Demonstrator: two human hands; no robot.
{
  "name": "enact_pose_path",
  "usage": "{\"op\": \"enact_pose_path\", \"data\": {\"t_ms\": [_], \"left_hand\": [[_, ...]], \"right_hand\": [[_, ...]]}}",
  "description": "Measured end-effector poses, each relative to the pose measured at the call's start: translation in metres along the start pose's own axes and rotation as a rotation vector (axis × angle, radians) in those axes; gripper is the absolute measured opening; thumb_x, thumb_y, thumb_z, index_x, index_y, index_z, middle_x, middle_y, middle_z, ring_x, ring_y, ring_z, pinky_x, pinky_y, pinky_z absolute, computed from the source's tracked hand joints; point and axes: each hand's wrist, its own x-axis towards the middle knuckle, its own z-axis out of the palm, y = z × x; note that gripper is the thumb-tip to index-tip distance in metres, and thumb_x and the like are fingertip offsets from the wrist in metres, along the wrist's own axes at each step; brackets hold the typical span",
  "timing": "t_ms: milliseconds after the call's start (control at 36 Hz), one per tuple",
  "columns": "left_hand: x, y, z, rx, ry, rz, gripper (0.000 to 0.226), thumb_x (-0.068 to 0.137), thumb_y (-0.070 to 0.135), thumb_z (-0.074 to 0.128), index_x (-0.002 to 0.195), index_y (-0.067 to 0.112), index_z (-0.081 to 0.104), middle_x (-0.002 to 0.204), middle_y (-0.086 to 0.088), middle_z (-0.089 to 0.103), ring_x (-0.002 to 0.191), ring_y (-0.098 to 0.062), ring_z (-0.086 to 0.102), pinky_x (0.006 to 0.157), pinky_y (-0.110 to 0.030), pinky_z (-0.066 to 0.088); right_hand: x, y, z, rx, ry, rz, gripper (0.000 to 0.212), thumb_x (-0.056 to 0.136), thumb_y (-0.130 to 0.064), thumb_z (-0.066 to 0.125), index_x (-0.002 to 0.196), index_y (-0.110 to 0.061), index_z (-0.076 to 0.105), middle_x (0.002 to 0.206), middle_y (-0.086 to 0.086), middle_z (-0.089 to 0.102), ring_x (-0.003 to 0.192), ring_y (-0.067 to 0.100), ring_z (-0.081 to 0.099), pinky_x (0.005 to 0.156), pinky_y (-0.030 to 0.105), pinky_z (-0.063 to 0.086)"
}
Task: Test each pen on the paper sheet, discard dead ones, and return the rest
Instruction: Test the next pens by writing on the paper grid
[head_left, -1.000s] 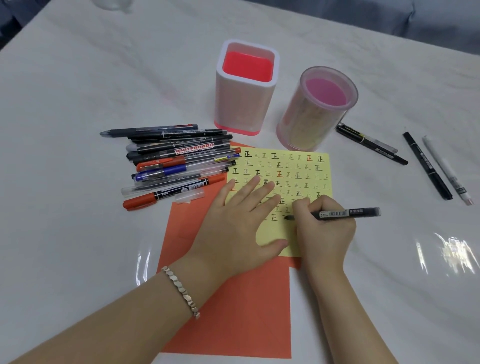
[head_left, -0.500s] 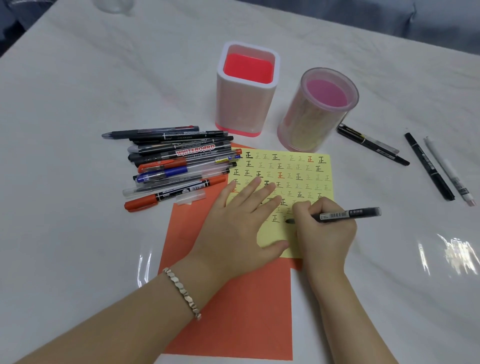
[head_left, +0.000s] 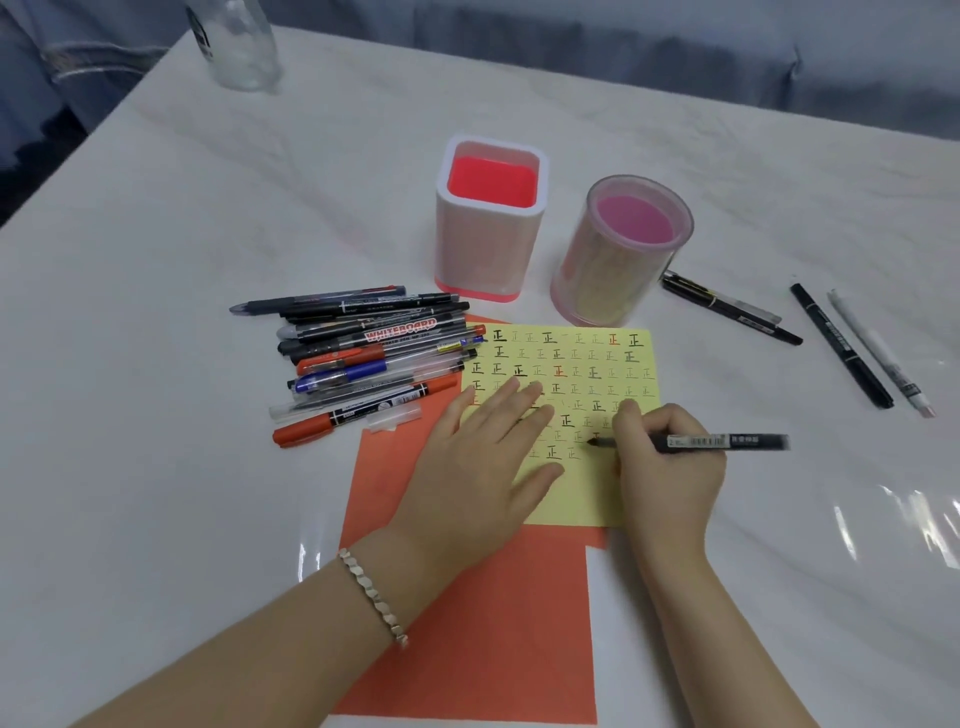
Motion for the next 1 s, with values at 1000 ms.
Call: {"op": "enact_pose_path", "data": {"t_ms": [1000], "left_hand": [[-0.011, 0.031, -0.08, -0.531, 0.07, -0.253, 0.029, 0.082, 0.055, 0.04, 0.093, 0.033, 0.056, 0.084, 0.021, 0.056, 0.084, 0.005, 0.05, 0.07, -0.008, 0.036]], "right_hand": [[-0.028, -0.066, -0.03, 0.269, -0.35, 0.043, 0.047, 0.075, -0.064, 0.054, 0.067, -0.022, 0.074, 0.065, 0.013, 0.071, 0.061, 0.022, 0.068, 0.064, 0.018, 0.052]]}}
